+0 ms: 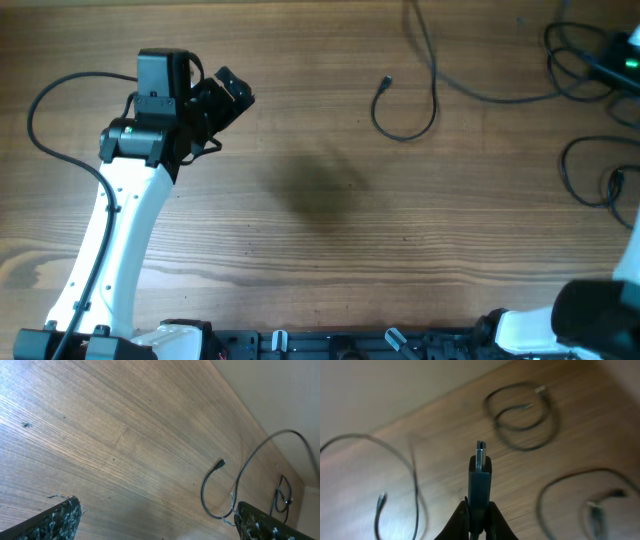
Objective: Untangle cables
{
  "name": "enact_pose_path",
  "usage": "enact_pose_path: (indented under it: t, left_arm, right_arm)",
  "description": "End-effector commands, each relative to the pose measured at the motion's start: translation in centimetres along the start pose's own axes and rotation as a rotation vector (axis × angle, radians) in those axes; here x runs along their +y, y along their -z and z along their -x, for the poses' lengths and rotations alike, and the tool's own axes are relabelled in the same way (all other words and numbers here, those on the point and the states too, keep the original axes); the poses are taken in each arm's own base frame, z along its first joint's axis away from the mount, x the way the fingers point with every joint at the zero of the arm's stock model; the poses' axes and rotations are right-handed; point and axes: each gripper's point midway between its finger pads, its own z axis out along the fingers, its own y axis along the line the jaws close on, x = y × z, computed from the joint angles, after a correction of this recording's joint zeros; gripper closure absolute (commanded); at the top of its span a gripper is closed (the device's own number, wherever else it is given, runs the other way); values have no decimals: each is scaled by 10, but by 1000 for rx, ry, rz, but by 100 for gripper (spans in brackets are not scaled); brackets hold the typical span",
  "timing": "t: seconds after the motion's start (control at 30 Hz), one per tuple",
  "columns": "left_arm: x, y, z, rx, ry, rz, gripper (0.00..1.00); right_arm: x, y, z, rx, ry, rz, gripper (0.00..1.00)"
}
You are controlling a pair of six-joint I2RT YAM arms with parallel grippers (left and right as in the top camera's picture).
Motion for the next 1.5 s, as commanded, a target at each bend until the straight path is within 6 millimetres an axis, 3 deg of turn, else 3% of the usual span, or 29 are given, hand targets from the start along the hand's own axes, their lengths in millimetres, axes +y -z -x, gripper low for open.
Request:
enact_pose_path:
  t: [0.0, 0.2, 0.3, 0.43, 0.53, 0.67, 0.77, 0.9, 1.0, 1.03, 1.13, 1.23, 1.27, 1.37, 1.47]
  left_arm:
    - [-9, 2, 0, -5, -9, -31, 0]
    - [-11, 2, -1, -5, -13, -34, 0]
    - [-11, 2, -1, -5, -13, -34, 0]
    - [-11, 2, 0, -5, -13, -35, 0]
    - [-12, 2, 1, -9, -14, -39, 0]
    - [-13, 2, 2, -16, -15, -45, 0]
    - [-13, 2, 2, -15, -15, -45, 0]
    - [-14, 2, 3, -18, -16, -48, 0]
    - [-15, 2, 3, -21, -16, -50, 0]
    - [-15, 2, 3, -21, -16, -50, 0]
    - [-15, 2, 3, -20, -16, -50, 0]
    - [-14, 2, 3, -20, -16, -50, 0]
    - [-15, 2, 3, -20, -16, -50, 0]
    - [-15, 2, 3, -20, -16, -50, 0]
    - [-14, 2, 3, -20, -16, -50, 0]
  right_arm:
    - [-28, 70, 56, -216, -114, -54, 96]
    - [-46, 154, 116, -466, -134, -111, 96]
    - [-58, 207, 144, -634, -164, -188, 96]
    - [-69, 260, 166, -812, -206, -273, 96]
    - [-73, 284, 177, -901, -221, -307, 96]
    - [-77, 289, 185, -937, -183, -348, 96]
    - [-85, 266, 186, -878, -155, -383, 96]
    - [-79, 183, 175, -658, -105, -276, 96]
    - [-52, 107, 150, -435, -71, -118, 96]
    - [-45, 90, 143, -383, -67, -89, 96]
    - [-10, 23, 101, -150, -25, 15, 96]
    - [27, -28, 55, 57, 51, 84, 96]
    - [45, -53, 27, 172, 92, 98, 96]
    - [56, -87, -19, 343, 123, 54, 96]
    - [53, -118, -61, 498, 133, -32, 96]
